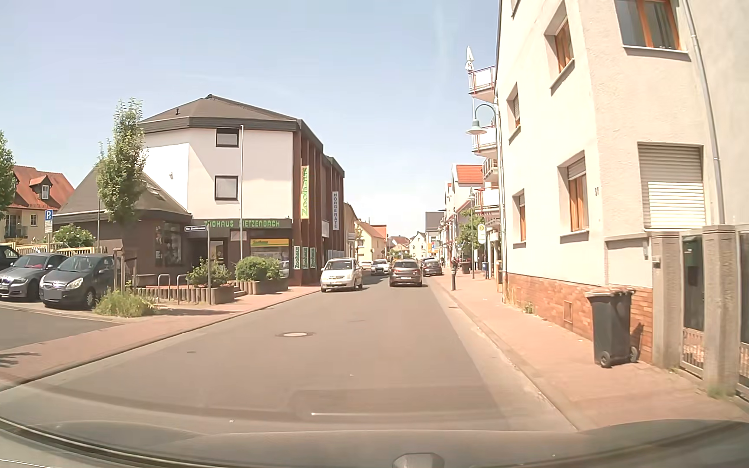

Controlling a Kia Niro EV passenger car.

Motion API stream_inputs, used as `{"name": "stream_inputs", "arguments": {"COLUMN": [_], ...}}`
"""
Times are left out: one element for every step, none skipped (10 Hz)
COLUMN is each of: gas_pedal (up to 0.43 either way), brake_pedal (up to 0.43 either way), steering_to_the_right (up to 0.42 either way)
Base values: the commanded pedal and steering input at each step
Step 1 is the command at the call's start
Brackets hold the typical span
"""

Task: Follow the waypoints while adhering to traffic rules and regulations

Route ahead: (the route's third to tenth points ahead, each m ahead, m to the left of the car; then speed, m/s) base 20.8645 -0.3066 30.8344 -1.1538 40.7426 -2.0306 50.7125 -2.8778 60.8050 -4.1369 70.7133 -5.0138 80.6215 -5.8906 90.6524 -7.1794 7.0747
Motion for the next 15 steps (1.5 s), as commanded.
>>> {"name": "stream_inputs", "arguments": {"gas_pedal": [0.059,0.059,0.047,0.047,0.047,0.047,0.047,0.047,0.039,0.008,0.008,0.0,0.0,0.0,0.0], "brake_pedal": [0.0,0.0,0.0,0.0,0.0,0.0,0.0,0.0,0.0,0.0,0.0,0.0,0.0,0.0,0.0], "steering_to_the_right": [0.021,0.02,0.02,0.02,0.02,0.019,0.019,0.02,0.019,0.019,0.018,0.014,0.01,0.007,0.003]}}
